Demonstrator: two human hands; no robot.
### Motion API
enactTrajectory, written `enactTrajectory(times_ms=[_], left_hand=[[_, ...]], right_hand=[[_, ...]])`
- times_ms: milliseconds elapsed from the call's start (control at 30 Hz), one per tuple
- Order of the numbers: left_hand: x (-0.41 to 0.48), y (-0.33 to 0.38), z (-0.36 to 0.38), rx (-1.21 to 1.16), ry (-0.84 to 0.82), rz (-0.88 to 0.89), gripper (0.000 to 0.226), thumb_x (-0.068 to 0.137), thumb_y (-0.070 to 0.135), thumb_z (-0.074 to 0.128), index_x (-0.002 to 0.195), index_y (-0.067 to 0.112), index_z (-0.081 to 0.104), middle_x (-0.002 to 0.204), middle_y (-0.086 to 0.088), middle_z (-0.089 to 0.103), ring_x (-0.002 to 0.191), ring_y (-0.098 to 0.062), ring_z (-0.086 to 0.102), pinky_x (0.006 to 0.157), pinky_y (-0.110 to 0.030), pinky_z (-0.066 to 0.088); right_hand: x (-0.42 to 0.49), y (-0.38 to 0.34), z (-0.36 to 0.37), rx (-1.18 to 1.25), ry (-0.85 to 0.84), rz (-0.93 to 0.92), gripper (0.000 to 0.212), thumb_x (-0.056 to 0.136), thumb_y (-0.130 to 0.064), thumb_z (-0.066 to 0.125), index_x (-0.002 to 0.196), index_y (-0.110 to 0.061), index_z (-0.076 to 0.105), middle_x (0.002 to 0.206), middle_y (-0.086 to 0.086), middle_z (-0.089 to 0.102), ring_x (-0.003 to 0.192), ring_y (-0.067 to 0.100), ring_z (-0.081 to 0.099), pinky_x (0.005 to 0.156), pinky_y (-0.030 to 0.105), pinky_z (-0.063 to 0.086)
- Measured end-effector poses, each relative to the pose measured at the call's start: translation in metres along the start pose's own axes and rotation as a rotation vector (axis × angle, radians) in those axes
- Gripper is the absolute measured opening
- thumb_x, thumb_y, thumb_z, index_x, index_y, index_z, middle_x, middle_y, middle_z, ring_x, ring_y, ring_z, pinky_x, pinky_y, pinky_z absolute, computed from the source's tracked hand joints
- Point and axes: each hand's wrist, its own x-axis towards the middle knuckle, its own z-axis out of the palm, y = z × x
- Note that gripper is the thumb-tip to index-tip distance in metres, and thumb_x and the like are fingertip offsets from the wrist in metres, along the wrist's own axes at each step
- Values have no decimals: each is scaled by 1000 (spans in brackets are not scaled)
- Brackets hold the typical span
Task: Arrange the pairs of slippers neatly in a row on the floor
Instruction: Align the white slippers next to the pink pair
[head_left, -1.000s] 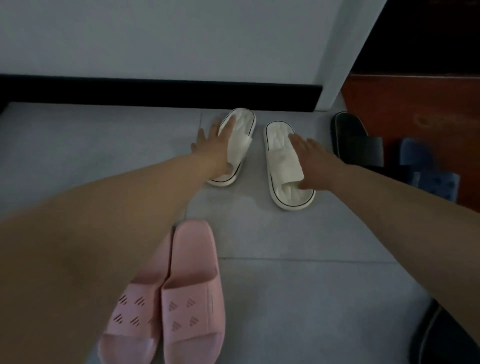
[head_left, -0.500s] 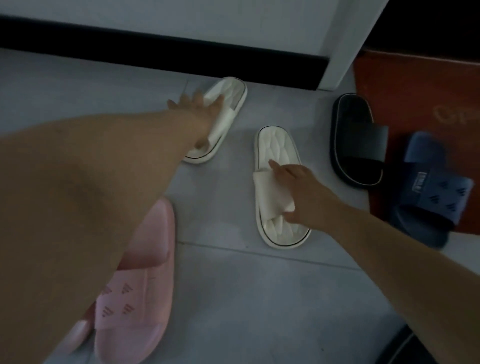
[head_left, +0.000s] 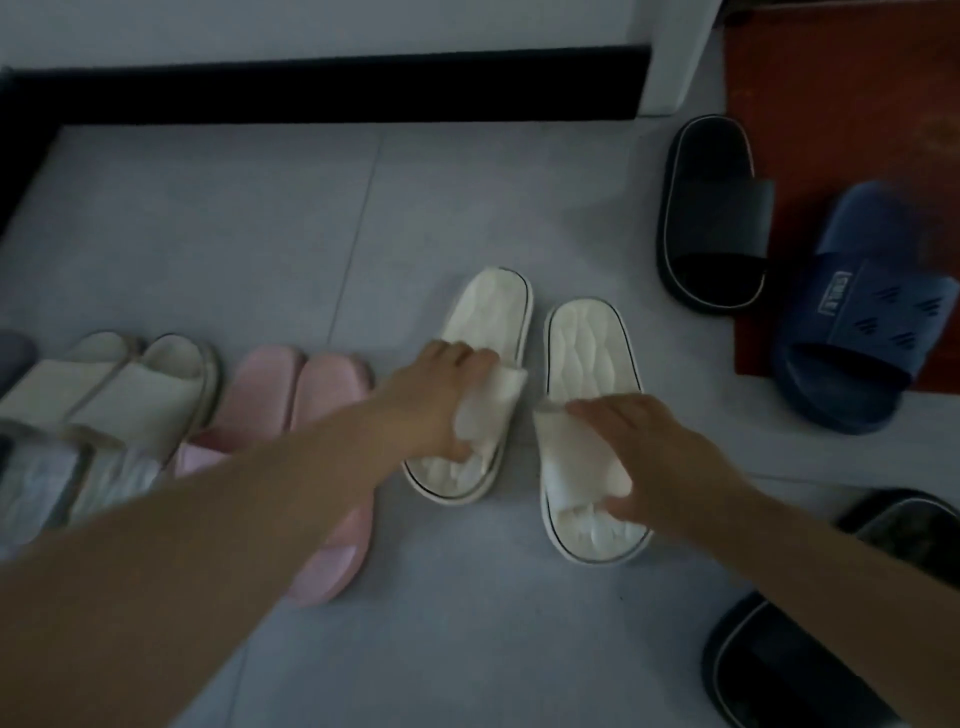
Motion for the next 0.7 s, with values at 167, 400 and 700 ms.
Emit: enactTrajectory(times_ms=[167, 400, 700], left_hand=[[-35, 31, 38, -26, -27, -104, 91, 56, 37, 79, 128, 26, 23, 127, 1, 38, 121, -24, 29, 83, -35, 44], [-48, 17, 49, 148, -8, -32, 83, 62, 48, 72, 123, 26, 20, 121, -2, 42, 114, -26, 39, 80, -37, 46], [-77, 7, 45, 242, -59, 129, 73, 74, 44, 64, 132, 27, 22, 125, -3, 42, 114, -27, 45, 94, -42, 38]], right_hand=[[-49, -33, 31, -25, 47, -64, 99, 25, -26, 89, 118, -22, 58, 111, -2, 64, 103, 20, 65, 57, 21, 54], [-46, -51, 44, -8, 114, 29, 98, 37, -29, 89, 126, -22, 49, 118, 2, 59, 111, 22, 60, 66, 23, 55], [-111, -76, 20, 6, 67, 301, 93, 81, -36, 61, 143, -36, -7, 154, -10, 1, 142, 12, 6, 111, 30, 28]])
